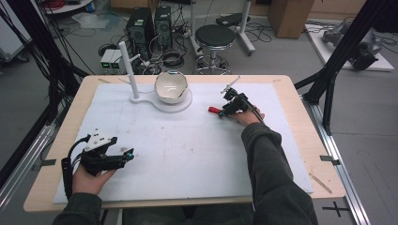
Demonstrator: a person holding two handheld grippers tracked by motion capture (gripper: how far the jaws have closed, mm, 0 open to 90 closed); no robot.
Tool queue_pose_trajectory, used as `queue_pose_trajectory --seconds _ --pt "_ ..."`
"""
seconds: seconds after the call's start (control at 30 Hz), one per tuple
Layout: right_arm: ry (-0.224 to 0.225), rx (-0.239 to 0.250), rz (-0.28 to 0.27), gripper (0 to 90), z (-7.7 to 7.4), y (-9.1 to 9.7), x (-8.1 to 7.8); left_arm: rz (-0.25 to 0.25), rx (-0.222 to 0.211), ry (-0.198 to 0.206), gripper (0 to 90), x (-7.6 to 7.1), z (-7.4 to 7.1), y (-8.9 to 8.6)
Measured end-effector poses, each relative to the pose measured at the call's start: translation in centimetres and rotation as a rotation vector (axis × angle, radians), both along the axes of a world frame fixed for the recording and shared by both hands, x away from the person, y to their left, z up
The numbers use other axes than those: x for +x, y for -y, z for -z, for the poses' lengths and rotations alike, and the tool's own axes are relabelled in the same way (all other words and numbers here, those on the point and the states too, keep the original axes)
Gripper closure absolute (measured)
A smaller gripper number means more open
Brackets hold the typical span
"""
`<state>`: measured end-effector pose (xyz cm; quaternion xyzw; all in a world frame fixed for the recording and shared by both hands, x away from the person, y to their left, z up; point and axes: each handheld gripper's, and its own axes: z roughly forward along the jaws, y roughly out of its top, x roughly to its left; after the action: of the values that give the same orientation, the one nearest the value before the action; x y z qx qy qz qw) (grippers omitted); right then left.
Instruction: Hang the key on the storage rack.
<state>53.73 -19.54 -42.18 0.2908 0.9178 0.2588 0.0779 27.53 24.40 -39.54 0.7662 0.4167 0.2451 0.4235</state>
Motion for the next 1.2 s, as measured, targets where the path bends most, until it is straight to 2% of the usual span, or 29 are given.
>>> queue_pose_trajectory --seconds 0.03,0.17,0.53,0.67,0.77,0.9,1.07,1.13,1.17,1.2 --pt "0.002 -0.001 0.000 67.2 0.0 0.0 0.0 -0.001 0.001 -0.002 24.6 0.0 0.0 0.0" --pt "0.001 -0.001 0.002 73.2 -0.1 -0.2 -0.1 -0.001 -0.002 -0.004 24.7 0.0 0.0 -0.1" --pt "-0.037 0.038 0.028 74.7 -0.3 0.3 -0.1 -0.007 -0.002 0.001 24.7 0.0 -0.1 -0.1" --pt "-0.034 0.050 0.026 74.8 -0.6 0.4 -0.3 -0.007 -0.002 0.001 24.7 0.0 -0.1 -0.1" --pt "-0.026 0.073 0.021 74.9 -0.8 0.6 -0.4 -0.007 -0.002 0.003 24.7 0.0 -0.1 -0.1" --pt "-0.039 0.111 0.022 75.0 -1.0 1.0 -0.8 -0.006 -0.002 0.001 24.8 0.0 -0.1 -0.1" --pt "-0.022 0.185 0.014 75.1 -2.2 1.6 -1.2 -0.004 0.000 0.005 24.8 0.0 -0.1 0.0" --pt "-0.015 0.195 0.007 75.1 -2.4 1.8 -1.3 -0.005 0.003 0.004 24.8 0.0 -0.2 0.0" --pt "-0.009 0.238 0.007 75.2 -2.9 2.0 -1.6 -0.006 0.003 0.005 24.9 0.0 -0.2 -0.1" --pt "-0.009 0.238 0.007 75.2 -2.9 2.0 -1.6 -0.008 0.000 0.004 24.9 -0.1 -0.2 -0.1"
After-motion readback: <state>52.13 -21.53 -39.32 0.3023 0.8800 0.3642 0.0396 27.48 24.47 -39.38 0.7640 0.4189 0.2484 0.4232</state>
